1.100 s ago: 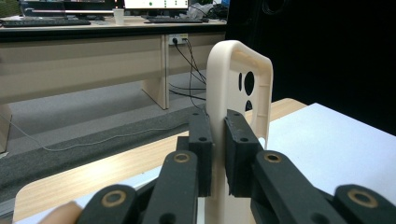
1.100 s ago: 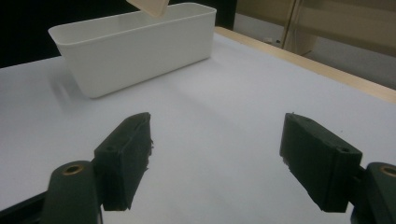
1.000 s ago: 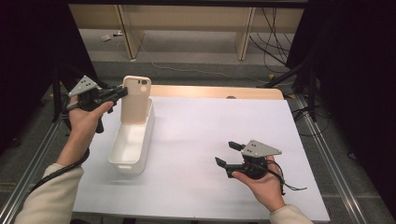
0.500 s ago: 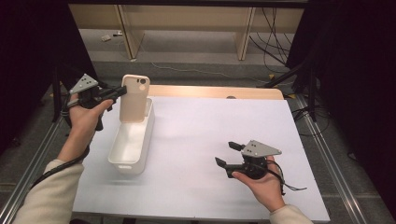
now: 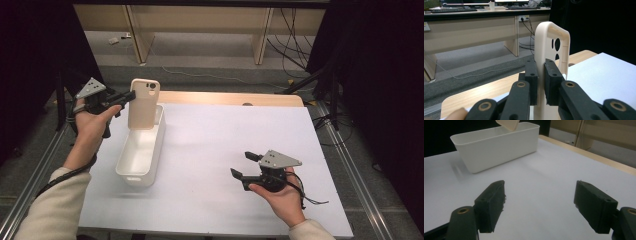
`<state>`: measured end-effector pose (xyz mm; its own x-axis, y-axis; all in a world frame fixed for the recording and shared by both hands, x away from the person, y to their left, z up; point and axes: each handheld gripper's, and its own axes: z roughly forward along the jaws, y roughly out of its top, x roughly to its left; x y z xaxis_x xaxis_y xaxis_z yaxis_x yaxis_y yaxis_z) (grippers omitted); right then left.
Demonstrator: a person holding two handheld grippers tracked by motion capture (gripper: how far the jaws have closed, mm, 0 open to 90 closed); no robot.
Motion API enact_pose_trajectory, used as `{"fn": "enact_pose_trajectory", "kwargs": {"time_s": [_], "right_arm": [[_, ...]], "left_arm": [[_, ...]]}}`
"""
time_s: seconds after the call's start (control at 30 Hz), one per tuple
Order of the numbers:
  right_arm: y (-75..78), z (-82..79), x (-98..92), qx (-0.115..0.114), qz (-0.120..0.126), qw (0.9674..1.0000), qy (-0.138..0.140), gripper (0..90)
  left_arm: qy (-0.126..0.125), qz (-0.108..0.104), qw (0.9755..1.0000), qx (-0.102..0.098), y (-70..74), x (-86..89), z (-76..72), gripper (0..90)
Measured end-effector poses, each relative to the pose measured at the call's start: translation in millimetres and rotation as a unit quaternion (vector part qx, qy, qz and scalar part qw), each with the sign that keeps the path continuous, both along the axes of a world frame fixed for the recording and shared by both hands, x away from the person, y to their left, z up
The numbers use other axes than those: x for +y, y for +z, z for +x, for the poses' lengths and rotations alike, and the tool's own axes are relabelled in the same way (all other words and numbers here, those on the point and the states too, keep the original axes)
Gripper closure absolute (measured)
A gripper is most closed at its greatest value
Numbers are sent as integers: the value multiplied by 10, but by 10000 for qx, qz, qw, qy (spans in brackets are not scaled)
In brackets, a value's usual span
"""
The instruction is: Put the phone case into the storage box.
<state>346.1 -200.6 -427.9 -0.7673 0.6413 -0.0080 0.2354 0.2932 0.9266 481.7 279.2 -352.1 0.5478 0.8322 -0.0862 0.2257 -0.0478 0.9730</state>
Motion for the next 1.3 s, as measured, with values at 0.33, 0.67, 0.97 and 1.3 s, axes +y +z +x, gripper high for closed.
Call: {"fn": "enact_pose_trajectory", "kwargs": {"time_s": [0.33,0.67,0.97,1.3], "right_arm": [[11,-8,-14,68,-95,9999,-32,240],[-4,3,-10,25,-40,10000,-24,224],[-10,4,-7,28,-22,10000,-43,212],[-26,11,2,-26,6,10000,-81,198]], "left_arm": [[50,16,10000,20,-34,30,51,823],[51,21,10000,20,-64,41,98,823],[0,66,10000,-42,-96,34,174,823],[32,51,10000,58,-134,-35,228,822]]}}
